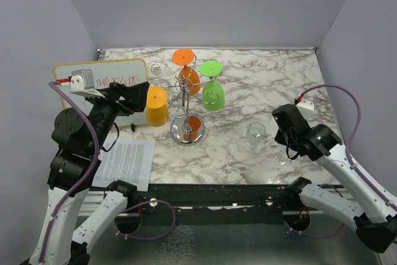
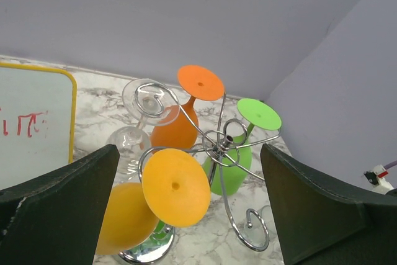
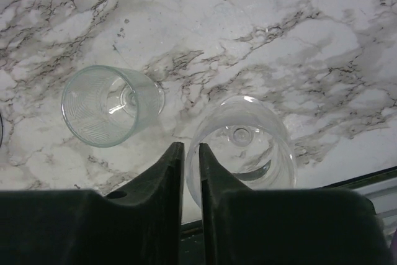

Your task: Place the wine glass upside down on the wine glass rack

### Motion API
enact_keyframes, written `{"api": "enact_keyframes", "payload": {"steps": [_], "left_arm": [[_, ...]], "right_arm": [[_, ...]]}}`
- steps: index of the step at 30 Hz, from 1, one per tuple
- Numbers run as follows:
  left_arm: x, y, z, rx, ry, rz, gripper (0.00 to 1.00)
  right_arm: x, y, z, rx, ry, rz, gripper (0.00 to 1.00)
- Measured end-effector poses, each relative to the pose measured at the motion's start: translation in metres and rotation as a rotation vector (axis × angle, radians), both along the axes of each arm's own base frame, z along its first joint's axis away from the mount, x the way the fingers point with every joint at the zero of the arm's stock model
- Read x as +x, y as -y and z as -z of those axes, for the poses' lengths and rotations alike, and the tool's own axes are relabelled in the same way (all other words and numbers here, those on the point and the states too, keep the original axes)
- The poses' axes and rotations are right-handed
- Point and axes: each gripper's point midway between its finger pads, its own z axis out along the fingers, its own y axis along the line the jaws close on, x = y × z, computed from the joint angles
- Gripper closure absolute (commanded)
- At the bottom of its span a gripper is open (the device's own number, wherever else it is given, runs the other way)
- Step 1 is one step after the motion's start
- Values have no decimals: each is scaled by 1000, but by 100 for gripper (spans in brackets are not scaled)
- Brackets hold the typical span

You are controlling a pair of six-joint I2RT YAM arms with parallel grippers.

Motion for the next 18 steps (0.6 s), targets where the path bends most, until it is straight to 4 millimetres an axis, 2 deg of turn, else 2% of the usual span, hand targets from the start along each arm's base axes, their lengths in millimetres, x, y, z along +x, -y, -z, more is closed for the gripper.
{"api": "enact_keyframes", "payload": {"steps": [3,11,18], "left_arm": [[1,2,1,-5,-5,6,4],[-1,10,-6,-30,14,53,4],[6,24,-9,-75,0,110,2]], "right_arm": [[1,0,-1,4,7,2,99],[4,9,-10,-36,38,34,99],[26,21,-71,-58,250,73,99]]}}
